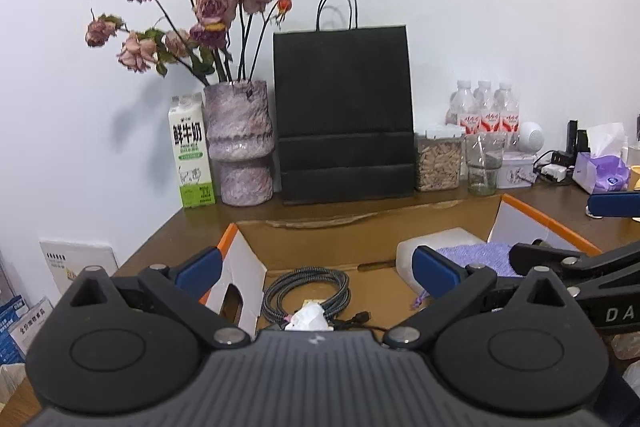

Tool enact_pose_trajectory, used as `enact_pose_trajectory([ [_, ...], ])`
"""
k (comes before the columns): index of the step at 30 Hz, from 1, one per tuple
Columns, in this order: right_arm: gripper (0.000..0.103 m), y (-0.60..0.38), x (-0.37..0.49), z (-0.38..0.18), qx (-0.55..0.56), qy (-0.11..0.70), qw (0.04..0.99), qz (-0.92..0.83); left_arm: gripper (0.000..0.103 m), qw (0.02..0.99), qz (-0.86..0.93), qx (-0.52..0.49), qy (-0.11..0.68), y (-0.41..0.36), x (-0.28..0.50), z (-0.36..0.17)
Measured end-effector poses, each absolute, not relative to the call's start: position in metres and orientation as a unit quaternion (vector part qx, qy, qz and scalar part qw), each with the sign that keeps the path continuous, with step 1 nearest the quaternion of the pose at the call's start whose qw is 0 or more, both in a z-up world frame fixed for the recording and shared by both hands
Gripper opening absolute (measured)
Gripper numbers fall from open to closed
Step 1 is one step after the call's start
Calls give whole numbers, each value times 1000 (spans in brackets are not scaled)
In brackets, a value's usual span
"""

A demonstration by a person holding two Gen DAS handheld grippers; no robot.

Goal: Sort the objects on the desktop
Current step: 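Lower the cloth and tissue into the box and open both grippers, then move both grippers back toward the remaining items beside the box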

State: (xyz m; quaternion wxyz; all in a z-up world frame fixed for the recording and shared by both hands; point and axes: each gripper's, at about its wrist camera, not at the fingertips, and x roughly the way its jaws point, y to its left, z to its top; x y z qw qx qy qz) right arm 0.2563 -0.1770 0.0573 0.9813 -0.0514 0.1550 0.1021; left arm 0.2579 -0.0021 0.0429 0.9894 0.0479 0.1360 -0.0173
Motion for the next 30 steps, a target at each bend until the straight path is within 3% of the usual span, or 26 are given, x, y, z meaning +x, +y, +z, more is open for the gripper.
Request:
enact_pose_trajectory([
  [9, 103, -181, 244, 76, -4, 153, 980, 126, 103, 994, -15, 29, 102, 5, 236, 62],
  [20, 103, -198, 190, 109, -23, 127, 985, 112, 103, 993, -15, 25, 110, 23, 196, 78],
  [30, 103, -227, 141, 99, -35, 146, 985, 87, 103, 991, -4, 21, 129, 36, 157, 69],
])
